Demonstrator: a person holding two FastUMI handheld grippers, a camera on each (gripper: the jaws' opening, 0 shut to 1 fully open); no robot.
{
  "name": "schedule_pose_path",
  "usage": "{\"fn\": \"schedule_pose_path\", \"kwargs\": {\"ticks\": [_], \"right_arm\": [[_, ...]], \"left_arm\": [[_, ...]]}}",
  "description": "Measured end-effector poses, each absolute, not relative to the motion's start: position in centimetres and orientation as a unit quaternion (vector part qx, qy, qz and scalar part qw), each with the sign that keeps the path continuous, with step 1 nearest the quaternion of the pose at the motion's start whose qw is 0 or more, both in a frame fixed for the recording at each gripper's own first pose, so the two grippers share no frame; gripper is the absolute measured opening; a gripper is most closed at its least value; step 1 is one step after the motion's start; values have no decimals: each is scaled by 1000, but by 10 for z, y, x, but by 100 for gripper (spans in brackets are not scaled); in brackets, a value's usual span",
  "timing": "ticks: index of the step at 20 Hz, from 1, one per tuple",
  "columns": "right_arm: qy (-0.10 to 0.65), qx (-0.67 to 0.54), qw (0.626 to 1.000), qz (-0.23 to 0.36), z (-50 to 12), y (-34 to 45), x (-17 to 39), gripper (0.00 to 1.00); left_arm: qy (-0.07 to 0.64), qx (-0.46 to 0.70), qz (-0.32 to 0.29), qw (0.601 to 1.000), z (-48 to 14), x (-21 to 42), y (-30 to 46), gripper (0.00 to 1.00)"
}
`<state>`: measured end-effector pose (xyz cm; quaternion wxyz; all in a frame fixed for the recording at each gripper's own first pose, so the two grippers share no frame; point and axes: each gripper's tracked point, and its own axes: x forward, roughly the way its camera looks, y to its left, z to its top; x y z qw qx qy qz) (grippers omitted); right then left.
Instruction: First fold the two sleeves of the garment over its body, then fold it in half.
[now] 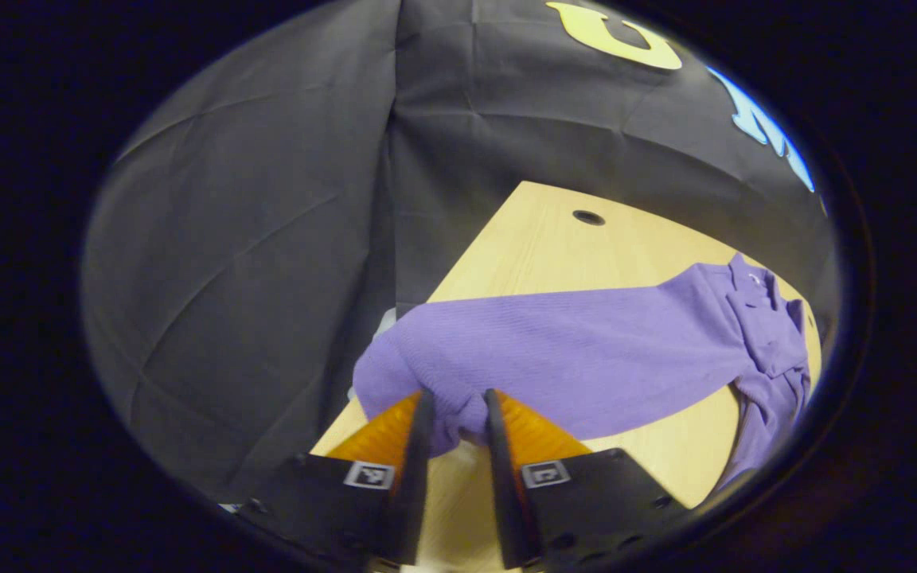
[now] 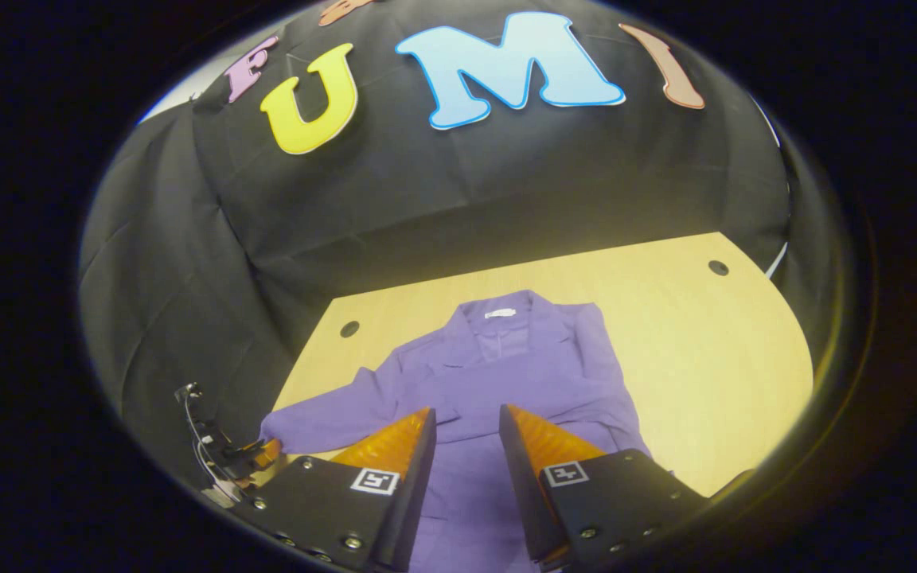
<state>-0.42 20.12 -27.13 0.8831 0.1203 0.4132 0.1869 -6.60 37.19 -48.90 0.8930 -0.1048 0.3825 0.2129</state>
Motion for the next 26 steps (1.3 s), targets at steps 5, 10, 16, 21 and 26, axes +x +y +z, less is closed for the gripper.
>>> {"fn": "schedule_pose_path", "kwargs": {"ticks": [5,10,16,21,26], "right_arm": [[417,123,882,181,-274,192,-5,51],[413,128,884,177,-273,184,-4,51],[412,139,885,165,-275,170,1,51],[411,150,884,164,-276,165,1,51],[410,155,885,159,-277,153,1,51]], "left_arm": [[381,-114,218,891,-487,-63,369,8],[390,-98,226,887,-484,-64,368,7],[373,-61,206,903,-453,-46,361,7],[350,-48,176,919,-429,-9,337,7],[326,-43,138,934,-405,31,292,7]]}}
